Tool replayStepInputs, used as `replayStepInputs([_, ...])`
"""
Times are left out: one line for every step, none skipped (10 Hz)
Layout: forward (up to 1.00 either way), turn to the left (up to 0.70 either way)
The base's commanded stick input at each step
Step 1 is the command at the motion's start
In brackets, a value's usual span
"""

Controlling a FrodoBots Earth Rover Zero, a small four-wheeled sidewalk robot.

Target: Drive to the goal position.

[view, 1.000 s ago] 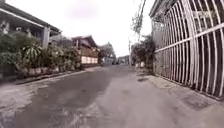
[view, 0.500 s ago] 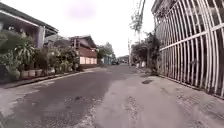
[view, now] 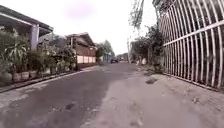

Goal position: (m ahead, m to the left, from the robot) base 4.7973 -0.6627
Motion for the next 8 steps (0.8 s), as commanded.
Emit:
replayStepInputs([0.7, 0.0])
replayStepInputs([0.7, 0.0])
replayStepInputs([0.7, 0.0])
replayStepInputs([0.7, 0.0])
replayStepInputs([0.7, 0.0])
replayStepInputs([0.7, 0.0])
replayStepInputs([0.7, 0.0])
replayStepInputs([0.7, 0.0])
